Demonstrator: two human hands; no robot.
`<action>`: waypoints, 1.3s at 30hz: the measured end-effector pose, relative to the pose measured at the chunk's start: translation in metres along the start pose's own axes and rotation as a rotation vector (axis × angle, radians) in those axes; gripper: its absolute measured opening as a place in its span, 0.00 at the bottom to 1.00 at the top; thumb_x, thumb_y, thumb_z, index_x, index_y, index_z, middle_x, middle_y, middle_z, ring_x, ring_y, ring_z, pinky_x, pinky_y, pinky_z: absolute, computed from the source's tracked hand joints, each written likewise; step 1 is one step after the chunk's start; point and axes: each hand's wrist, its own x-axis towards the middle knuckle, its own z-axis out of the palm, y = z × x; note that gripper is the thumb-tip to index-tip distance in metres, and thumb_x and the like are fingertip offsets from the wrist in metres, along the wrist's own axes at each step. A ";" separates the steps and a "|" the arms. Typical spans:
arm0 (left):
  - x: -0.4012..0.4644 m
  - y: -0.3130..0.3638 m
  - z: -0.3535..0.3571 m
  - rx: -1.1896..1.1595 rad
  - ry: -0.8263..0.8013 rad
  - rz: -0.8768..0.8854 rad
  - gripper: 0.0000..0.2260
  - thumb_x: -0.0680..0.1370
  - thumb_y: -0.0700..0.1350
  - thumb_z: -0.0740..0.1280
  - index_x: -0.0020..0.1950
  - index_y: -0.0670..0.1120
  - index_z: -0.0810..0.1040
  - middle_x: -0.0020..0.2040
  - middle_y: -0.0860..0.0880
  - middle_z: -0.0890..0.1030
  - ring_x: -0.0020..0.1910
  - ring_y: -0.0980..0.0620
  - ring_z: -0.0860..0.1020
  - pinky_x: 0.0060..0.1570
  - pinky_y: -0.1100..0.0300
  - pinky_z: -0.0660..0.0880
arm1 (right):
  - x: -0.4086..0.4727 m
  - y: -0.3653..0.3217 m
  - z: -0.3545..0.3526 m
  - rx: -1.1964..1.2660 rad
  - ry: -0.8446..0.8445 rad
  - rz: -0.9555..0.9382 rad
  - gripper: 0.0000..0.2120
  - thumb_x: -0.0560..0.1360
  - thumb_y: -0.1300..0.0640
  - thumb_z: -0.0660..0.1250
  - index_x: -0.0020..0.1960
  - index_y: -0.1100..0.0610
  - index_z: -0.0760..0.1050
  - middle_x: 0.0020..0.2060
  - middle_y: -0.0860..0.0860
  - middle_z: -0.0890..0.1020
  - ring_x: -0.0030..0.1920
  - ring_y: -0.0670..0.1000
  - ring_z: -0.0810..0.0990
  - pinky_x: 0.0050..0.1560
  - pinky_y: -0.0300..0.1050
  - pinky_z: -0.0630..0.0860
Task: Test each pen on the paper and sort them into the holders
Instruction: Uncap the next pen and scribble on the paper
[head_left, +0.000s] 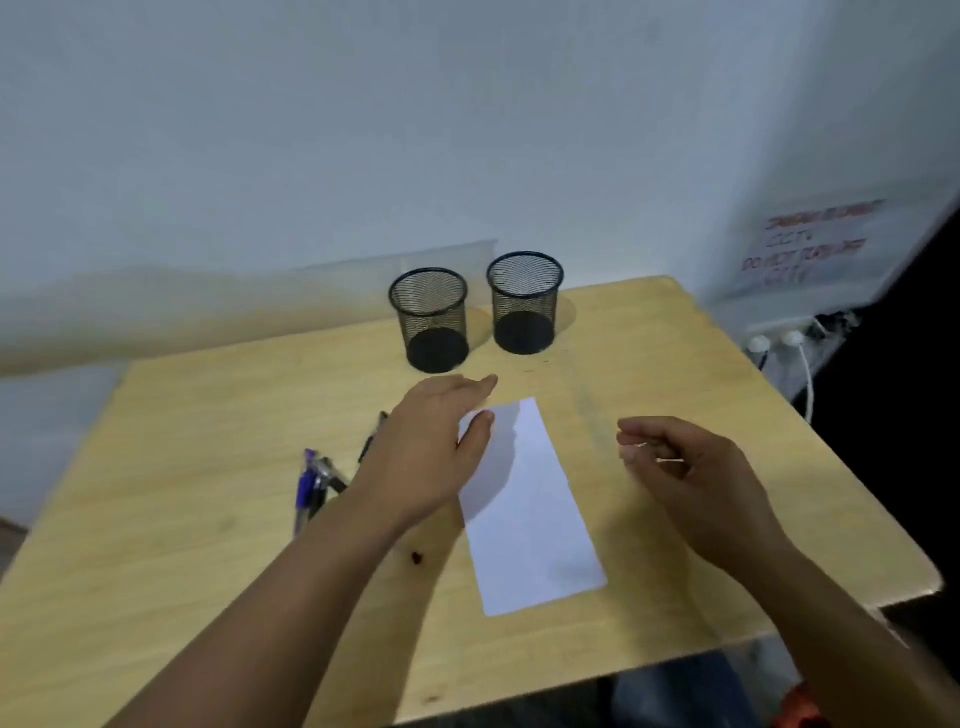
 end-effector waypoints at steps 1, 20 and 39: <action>-0.006 -0.012 -0.008 0.027 0.000 -0.010 0.17 0.81 0.45 0.64 0.70 0.49 0.74 0.65 0.49 0.78 0.67 0.50 0.70 0.61 0.64 0.62 | 0.001 -0.009 0.014 -0.013 -0.040 -0.031 0.10 0.75 0.59 0.70 0.54 0.47 0.81 0.45 0.40 0.84 0.45 0.36 0.80 0.43 0.28 0.73; -0.076 -0.113 -0.063 0.379 -0.042 0.022 0.12 0.79 0.44 0.66 0.61 0.53 0.82 0.58 0.55 0.82 0.54 0.48 0.73 0.49 0.55 0.72 | -0.014 -0.095 0.174 -0.446 -0.467 -0.353 0.13 0.77 0.47 0.65 0.61 0.46 0.77 0.48 0.41 0.79 0.46 0.42 0.75 0.46 0.37 0.71; -0.054 -0.043 -0.012 -0.164 0.196 0.117 0.05 0.72 0.44 0.74 0.47 0.50 0.86 0.42 0.56 0.86 0.43 0.59 0.79 0.46 0.67 0.72 | 0.015 -0.079 0.091 -0.282 -0.439 -0.441 0.03 0.75 0.55 0.68 0.44 0.48 0.80 0.32 0.39 0.79 0.35 0.44 0.78 0.33 0.31 0.68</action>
